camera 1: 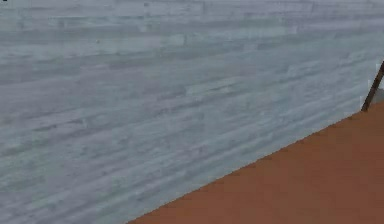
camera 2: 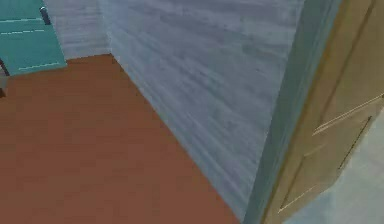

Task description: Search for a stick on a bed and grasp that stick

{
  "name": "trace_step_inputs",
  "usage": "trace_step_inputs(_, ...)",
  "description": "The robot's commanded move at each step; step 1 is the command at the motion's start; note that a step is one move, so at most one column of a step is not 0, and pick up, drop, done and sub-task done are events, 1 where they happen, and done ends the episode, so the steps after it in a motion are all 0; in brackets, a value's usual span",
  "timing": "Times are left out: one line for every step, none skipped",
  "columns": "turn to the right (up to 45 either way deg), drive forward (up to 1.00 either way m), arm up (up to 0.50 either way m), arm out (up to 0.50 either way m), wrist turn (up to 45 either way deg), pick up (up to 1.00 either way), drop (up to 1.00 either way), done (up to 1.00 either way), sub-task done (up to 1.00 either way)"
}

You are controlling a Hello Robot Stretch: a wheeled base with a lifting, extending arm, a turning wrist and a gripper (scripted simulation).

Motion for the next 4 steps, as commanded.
trace_step_inputs(45.0,0.0,0.0,0.0,0.0,0.0,0.0,0.0,0.0)
trace_step_inputs(9.0,0.0,0.0,0.0,0.0,0.0,0.0,0.0,0.0)
trace_step_inputs(0.0,0.3,0.0,0.0,0.0,0.0,0.0,0.0,0.0)
trace_step_inputs(0.0,1.0,0.0,0.0,0.0,0.0,0.0,0.0,0.0)
